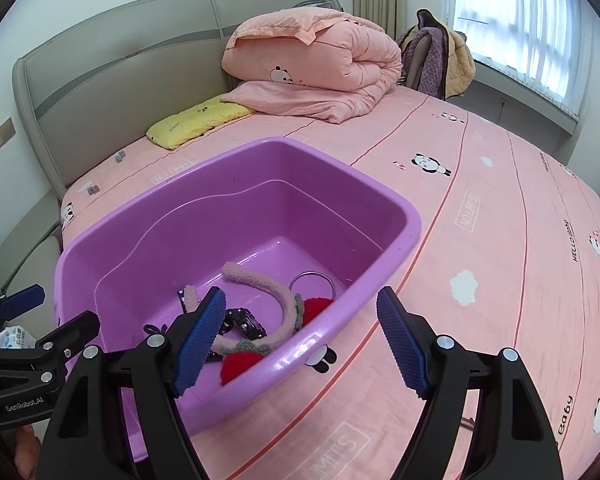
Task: Organize jewelry
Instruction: 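Move both open tools back toward the remaining items on the bed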
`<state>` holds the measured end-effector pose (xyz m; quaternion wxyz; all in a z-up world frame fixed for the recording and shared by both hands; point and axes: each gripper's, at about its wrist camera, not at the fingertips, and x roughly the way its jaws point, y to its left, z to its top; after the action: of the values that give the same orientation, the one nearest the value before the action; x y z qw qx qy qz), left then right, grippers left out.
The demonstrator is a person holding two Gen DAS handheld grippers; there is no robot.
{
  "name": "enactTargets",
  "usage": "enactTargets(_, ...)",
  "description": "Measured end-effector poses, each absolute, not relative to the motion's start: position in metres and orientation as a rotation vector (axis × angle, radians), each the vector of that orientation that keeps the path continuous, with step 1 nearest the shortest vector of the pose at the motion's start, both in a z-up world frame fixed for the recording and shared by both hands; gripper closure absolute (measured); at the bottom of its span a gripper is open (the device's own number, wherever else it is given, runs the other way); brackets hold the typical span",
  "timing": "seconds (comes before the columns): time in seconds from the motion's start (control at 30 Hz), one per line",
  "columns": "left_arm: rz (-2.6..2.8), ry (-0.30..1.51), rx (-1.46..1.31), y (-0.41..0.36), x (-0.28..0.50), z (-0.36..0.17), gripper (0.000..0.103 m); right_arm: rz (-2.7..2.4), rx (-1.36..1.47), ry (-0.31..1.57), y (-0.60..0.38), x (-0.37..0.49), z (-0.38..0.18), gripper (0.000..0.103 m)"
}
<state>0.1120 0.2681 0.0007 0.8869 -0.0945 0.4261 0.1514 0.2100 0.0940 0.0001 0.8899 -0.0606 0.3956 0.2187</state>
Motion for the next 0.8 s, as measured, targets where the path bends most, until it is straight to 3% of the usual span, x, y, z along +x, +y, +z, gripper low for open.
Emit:
enactTargets(0.43, 0.24, 0.871, -0.179, 0.218, 0.086, 0.012, 0.007, 0.391, -0.042, 0.795, 0.012, 0.164, 0.005, 0.029)
enactTargets(0.8, 0.145, 0.873, -0.133, 0.156, 0.062, 0.008, 0.007, 0.297, 0.015, 0.802, -0.073, 0.1, -0.024, 0.029)
